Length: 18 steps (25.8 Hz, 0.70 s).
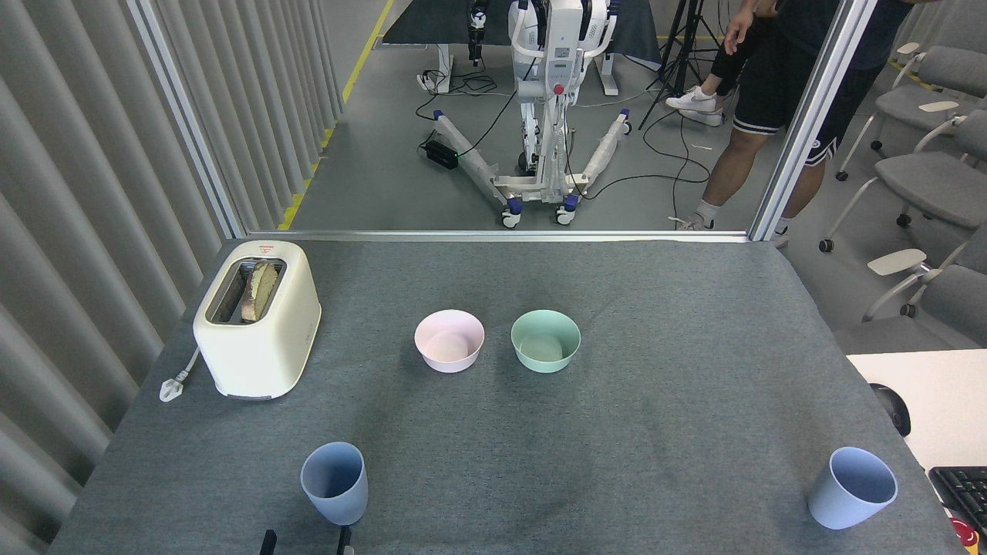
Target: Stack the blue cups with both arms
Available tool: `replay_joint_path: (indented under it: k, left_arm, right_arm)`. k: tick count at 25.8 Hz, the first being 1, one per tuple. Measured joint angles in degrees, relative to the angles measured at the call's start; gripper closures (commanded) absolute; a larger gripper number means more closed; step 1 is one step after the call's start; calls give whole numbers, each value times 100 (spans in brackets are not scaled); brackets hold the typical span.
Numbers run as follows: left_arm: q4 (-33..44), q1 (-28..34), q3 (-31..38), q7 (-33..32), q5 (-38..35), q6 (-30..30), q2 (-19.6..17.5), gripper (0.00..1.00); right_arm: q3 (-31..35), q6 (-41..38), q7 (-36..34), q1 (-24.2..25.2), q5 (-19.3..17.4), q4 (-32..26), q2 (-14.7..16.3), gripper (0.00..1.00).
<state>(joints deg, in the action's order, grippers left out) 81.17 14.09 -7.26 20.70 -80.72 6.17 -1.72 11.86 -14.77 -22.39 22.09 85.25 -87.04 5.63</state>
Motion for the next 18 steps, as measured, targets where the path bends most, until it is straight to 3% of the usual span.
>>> replay_joint_path:
  k: [18]
  left_arm:
    - [-903,-854,-256,4,-136,9,-5,1]
  right_arm:
    - [-7,15,8,-3,0,37,24,0]
